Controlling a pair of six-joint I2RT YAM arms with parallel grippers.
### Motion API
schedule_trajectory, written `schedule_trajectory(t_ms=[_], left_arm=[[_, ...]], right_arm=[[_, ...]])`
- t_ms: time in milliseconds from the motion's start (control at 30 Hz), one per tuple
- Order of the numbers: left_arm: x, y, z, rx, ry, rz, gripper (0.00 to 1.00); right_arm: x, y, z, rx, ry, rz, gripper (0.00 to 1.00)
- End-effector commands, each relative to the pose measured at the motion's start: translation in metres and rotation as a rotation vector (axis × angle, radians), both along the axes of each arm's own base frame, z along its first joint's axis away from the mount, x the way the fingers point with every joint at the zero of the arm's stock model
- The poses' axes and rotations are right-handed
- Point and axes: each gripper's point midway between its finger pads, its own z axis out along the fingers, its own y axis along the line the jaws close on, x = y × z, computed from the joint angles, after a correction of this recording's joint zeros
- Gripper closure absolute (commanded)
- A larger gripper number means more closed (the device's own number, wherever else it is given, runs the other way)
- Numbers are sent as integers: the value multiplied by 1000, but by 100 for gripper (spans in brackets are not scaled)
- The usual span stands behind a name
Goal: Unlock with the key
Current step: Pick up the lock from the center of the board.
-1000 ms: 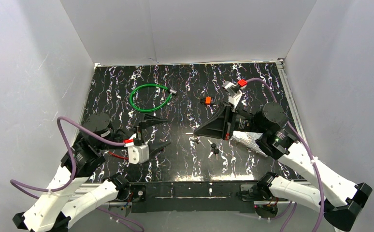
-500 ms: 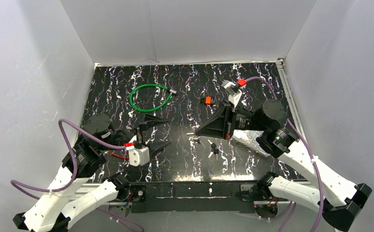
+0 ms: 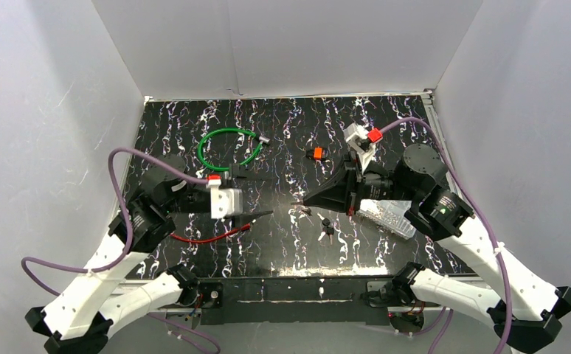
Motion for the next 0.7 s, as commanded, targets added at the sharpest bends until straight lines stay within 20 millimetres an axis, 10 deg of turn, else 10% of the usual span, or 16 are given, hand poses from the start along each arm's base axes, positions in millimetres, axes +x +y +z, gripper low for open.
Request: schedule_trajectory(t_ms=[0,667], left_arm=[[-8,-9,16,-49,187,-23,39],[-49,-11,17,16,314,-253,49]], right_arm=[[-1,-2,14,-8,-244,-35,99],[-2,19,13,-119,-464,-45,99]])
